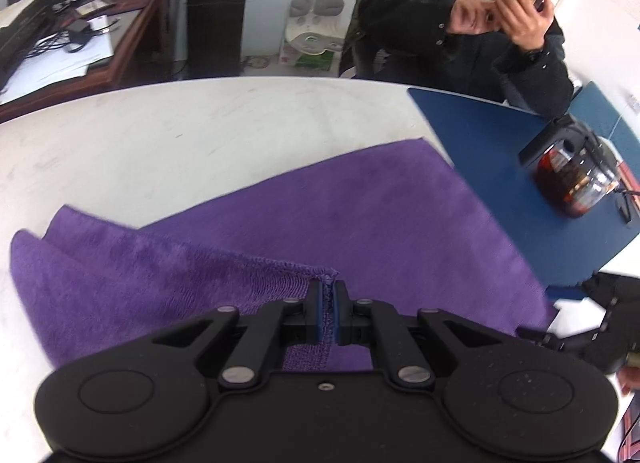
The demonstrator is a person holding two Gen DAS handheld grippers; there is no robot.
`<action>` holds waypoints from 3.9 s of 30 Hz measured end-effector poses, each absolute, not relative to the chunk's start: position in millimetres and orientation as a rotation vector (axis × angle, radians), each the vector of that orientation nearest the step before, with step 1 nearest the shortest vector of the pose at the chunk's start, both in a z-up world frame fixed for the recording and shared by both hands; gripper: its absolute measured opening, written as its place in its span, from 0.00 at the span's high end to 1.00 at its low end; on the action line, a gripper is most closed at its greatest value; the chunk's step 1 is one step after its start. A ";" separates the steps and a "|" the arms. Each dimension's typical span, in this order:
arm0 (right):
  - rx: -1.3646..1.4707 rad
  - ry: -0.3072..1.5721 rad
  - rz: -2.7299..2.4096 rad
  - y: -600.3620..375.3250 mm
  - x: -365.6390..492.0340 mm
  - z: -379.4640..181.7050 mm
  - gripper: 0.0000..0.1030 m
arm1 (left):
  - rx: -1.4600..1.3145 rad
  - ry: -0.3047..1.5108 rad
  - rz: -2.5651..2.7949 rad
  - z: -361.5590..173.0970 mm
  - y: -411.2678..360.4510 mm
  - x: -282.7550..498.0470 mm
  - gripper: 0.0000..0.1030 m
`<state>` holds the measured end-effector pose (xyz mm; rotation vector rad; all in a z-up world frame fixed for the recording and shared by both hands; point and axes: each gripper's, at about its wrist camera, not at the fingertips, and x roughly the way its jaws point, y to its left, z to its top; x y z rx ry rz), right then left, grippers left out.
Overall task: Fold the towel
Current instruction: 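Carry the held corner over the towel toward the right gripper, folding it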
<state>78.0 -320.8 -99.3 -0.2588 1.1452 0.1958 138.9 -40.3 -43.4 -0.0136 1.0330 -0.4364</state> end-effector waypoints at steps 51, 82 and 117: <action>-0.236 1.188 0.293 -324.0 88.8 -84.8 0.28 | -0.008 0.998 -0.637 -59.8 -206.5 244.4 0.95; -0.406 1.108 0.759 -204.9 32.9 -83.5 0.28 | -0.022 1.040 -0.629 -60.0 -154.3 216.2 0.95; -0.239 1.115 0.450 -284.7 53.5 -83.7 0.29 | 0.094 1.048 -0.736 -90.9 -207.2 196.1 0.87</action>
